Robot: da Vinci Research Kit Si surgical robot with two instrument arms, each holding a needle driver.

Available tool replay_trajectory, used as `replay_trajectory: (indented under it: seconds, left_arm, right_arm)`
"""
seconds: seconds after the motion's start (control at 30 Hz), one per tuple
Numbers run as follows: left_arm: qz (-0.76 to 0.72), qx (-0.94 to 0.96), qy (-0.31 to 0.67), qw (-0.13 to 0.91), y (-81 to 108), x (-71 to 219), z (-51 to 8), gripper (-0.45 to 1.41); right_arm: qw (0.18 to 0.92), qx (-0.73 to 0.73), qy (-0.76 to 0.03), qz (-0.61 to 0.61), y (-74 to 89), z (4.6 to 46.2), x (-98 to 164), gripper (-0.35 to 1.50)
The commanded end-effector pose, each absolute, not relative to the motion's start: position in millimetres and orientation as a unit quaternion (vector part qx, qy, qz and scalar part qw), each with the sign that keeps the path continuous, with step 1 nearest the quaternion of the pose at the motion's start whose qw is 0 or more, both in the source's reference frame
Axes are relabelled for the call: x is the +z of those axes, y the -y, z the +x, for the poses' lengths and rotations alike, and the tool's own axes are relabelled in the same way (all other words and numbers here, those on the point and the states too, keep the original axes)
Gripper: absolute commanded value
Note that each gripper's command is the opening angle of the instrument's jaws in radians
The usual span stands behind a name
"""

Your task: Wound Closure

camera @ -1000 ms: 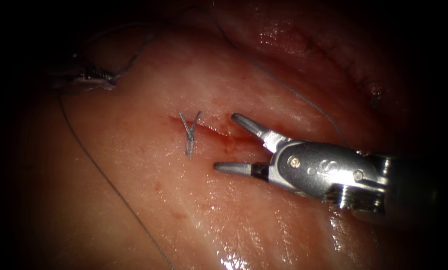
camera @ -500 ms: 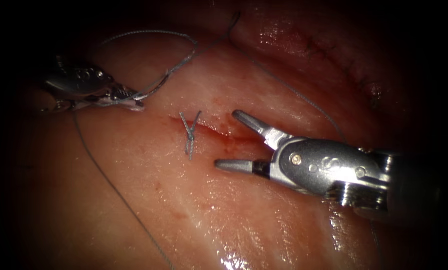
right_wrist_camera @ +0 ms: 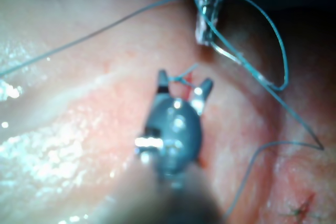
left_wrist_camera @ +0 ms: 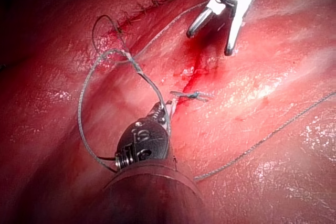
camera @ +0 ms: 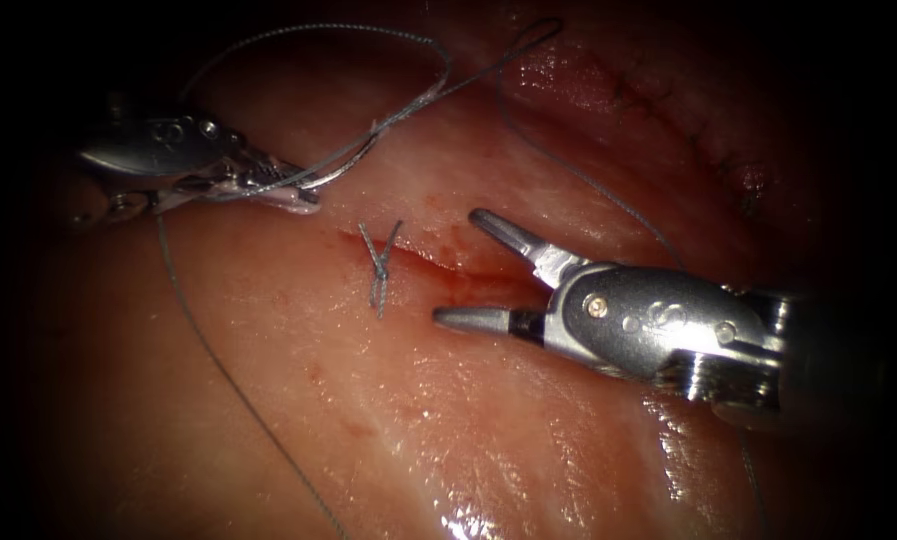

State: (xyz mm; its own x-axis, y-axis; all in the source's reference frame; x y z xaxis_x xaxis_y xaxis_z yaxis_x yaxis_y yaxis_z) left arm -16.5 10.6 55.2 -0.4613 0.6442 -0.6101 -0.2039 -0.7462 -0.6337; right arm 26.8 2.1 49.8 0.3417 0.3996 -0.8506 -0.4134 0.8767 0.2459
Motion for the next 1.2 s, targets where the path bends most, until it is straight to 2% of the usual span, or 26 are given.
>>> replay_trajectory:
  seconds: [0.03, 0.17, 0.2, 0.33, 0.43, 0.57, 0.9, 1.2]
  left_arm:
    - [-0.459, 0.813, 0.246, 0.259, -9.8, 55.6, -16.9, -0.45]
    - [-0.478, 0.803, 0.247, 0.254, -9.3, 55.3, -17.2, -0.45]
    - [-0.486, 0.801, 0.244, 0.249, -9.2, 55.3, -17.4, -0.45]
    - [-0.509, 0.799, 0.227, 0.227, -8.8, 54.8, -18.1, -0.45]
    - [-0.520, 0.802, 0.211, 0.204, -8.7, 54.6, -18.6, -0.45]
    - [-0.530, 0.808, 0.190, 0.172, -8.6, 54.7, -19.3, -0.45]
    - [-0.537, 0.809, 0.183, 0.154, -7.6, 54.5, -19.3, -0.45]
    - [-0.544, 0.809, 0.175, 0.136, -6.5, 53.2, -19.8, -0.45]
  right_arm:
    - [0.805, 0.291, -0.516, 0.025, -1.4, 27.3, 50.8, 1.09]
    - [0.762, 0.359, -0.531, 0.093, -1.6, 27.3, 51.7, 1.09]
    - [0.728, 0.393, -0.551, 0.110, -1.9, 27.5, 52.3, 1.08]
    - [0.701, 0.419, -0.560, 0.138, -2.7, 27.9, 53.4, 1.08]
    - [0.673, 0.431, -0.578, 0.164, -2.8, 28.4, 54.3, 0.96]
    - [0.648, 0.428, -0.599, 0.197, -2.6, 29.8, 54.4, 0.94]
    - [0.639, 0.435, -0.601, 0.202, -5.6, 30.3, 53.0, 0.91]
    - [0.642, 0.434, -0.603, 0.188, -6.7, 30.8, 53.8, 0.81]
